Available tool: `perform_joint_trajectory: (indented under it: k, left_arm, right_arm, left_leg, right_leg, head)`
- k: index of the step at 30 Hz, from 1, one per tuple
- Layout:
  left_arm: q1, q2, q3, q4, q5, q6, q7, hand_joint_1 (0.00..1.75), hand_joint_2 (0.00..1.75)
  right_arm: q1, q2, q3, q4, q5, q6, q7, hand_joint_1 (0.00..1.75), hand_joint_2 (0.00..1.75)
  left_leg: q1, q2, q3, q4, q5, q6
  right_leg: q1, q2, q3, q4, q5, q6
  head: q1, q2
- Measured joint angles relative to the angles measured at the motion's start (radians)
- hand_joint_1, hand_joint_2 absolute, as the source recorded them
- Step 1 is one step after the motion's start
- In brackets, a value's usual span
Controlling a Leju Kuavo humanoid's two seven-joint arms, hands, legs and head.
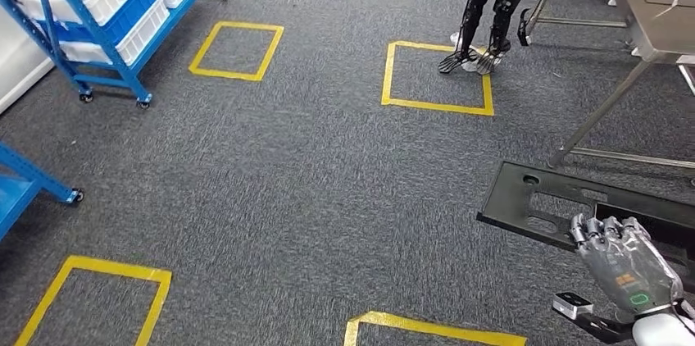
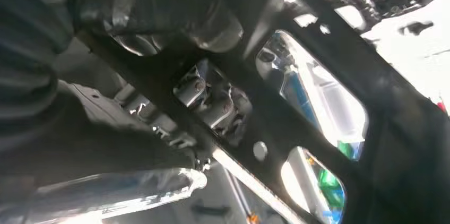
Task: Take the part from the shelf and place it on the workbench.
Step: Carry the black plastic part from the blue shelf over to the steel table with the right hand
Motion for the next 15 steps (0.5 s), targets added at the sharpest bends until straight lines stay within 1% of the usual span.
perform_joint_trajectory:
  k: [1,2,3,4,5,6,7,8,9,10,11,12,13,14,15]
  left_arm:
    - [-0.002,0.000,-0.001,0.000,0.000,-0.002,0.004,0.00,1.75]
    - [-0.002,0.001,-0.001,0.000,0.000,-0.003,0.008,0.00,1.75]
    - [-0.002,0.001,-0.001,0.000,0.000,-0.004,0.010,0.00,1.75]
    - [-0.002,0.001,-0.002,0.000,0.000,-0.004,0.013,0.00,1.75]
    - [-0.001,0.001,-0.002,0.000,0.000,-0.004,0.016,0.00,1.75]
    - [0.000,0.001,-0.001,0.000,0.000,-0.004,0.018,0.00,1.75]
    - [0.000,0.001,-0.001,0.000,0.000,-0.003,0.019,0.00,1.75]
    - [0.000,0.001,-0.001,0.000,0.000,-0.003,0.020,0.00,1.75]
    - [0.000,0.001,-0.001,0.000,0.000,-0.003,0.021,0.00,1.75]
    - [0.001,0.002,-0.001,0.000,0.000,-0.003,0.021,0.00,1.75]
    - [0.002,0.003,-0.001,0.000,0.000,-0.003,0.021,0.00,1.75]
    - [0.003,0.004,-0.001,0.000,0.000,-0.002,0.021,0.00,1.75]
    - [0.004,0.005,-0.001,0.000,0.000,-0.002,0.021,0.00,1.75]
    - [0.004,0.005,-0.001,0.000,0.000,-0.002,0.021,0.00,1.75]
    - [0.003,0.005,-0.001,0.000,0.000,-0.002,0.021,0.00,1.75]
  right_arm:
    - [0.039,-0.003,-0.038,0.006,0.000,-0.007,0.000,1.75,1.75]
    - [0.079,-0.007,-0.079,0.012,0.000,-0.011,0.000,1.75,1.75]
    - [0.117,-0.008,-0.119,0.018,0.000,-0.014,0.000,1.75,1.75]
    - [0.155,-0.008,-0.161,0.023,0.000,-0.015,0.000,1.75,1.75]
    - [0.191,-0.007,-0.202,0.027,0.000,-0.016,0.000,1.75,1.75]
    - [0.226,-0.007,-0.241,0.030,0.000,-0.017,0.000,1.75,1.75]
    - [0.258,-0.007,-0.278,0.031,0.000,-0.017,0.000,1.75,1.75]
    - [0.288,-0.007,-0.310,0.033,0.000,-0.018,0.000,1.75,1.75]
    - [0.313,-0.007,-0.340,0.034,0.000,-0.019,0.000,1.75,1.75]
    - [0.335,-0.006,-0.368,0.035,0.000,-0.021,0.000,1.75,1.75]
    - [0.355,-0.005,-0.396,0.035,0.000,-0.022,0.000,1.75,1.75]
    - [0.371,-0.003,-0.419,0.035,0.000,-0.023,0.000,1.75,1.75]
    - [0.384,-0.001,-0.439,0.036,0.000,-0.024,0.000,1.75,1.75]
    - [0.397,0.001,-0.456,0.037,0.000,-0.024,0.000,1.75,1.75]
    - [0.408,0.002,-0.470,0.038,0.000,-0.024,0.001,1.75,1.75]
  left_leg:
    - [0.003,-0.005,0.000,0.006,-0.008,-0.005]
    - [0.005,-0.020,-0.007,0.028,-0.025,-0.007]
    - [0.008,-0.041,-0.026,0.070,-0.052,-0.008]
    - [0.007,-0.064,-0.055,0.132,-0.084,-0.005]
    - [0.005,-0.078,-0.091,0.204,-0.115,-0.002]
    - [0.003,-0.085,-0.122,0.264,-0.133,0.003]
    - [-0.001,-0.089,-0.141,0.296,-0.134,0.009]
    - [-0.005,-0.092,-0.142,0.288,-0.114,0.017]
    - [-0.011,-0.100,-0.123,0.241,-0.077,0.026]
    - [-0.017,-0.121,-0.094,0.170,-0.038,0.037]
    - [-0.020,-0.147,-0.065,0.103,-0.008,0.047]
    - [-0.023,-0.168,-0.042,0.053,0.008,0.052]
    - [-0.024,-0.182,-0.029,0.025,0.013,0.055]
    - [-0.025,-0.179,-0.023,0.016,0.011,0.056]
    - [-0.026,-0.169,-0.017,0.008,0.013,0.056]
  right_leg:
    - [0.001,0.009,0.001,-0.001,0.000,-0.007]
    - [0.001,0.017,0.002,-0.003,0.001,-0.014]
    - [0.001,0.025,0.004,-0.005,0.002,-0.021]
    - [0.004,0.032,0.004,-0.005,0.002,-0.027]
    - [0.008,0.042,0.003,-0.005,0.001,-0.031]
    - [0.013,0.052,0.003,-0.004,0.001,-0.035]
    - [0.017,0.064,0.003,-0.004,0.001,-0.037]
    - [0.021,0.077,0.003,-0.002,0.001,-0.038]
    - [0.024,0.090,0.004,-0.001,0.001,-0.038]
    - [0.023,0.104,0.004,-0.001,0.001,-0.038]
    - [0.023,0.117,0.003,0.000,0.001,-0.037]
    - [0.021,0.130,0.001,0.001,0.003,-0.035]
    - [0.017,0.142,-0.001,0.000,0.005,-0.032]
    - [0.014,0.155,-0.004,-0.002,0.008,-0.026]
    - [0.011,0.168,-0.005,-0.006,0.012,-0.020]
  head:
    - [0.000,0.000]
    - [0.000,0.000]
    - [-0.001,0.000]
    - [0.000,0.000]
    - [-0.001,0.000]
    - [-0.001,0.000]
    - [-0.001,0.000]
    - [-0.001,0.000]
    - [-0.001,0.000]
    - [-0.001,0.000]
    - [-0.001,0.000]
    - [-0.001,0.000]
    - [-0.001,0.000]
    - [-0.001,0.000]
    - [-0.001,0.000]
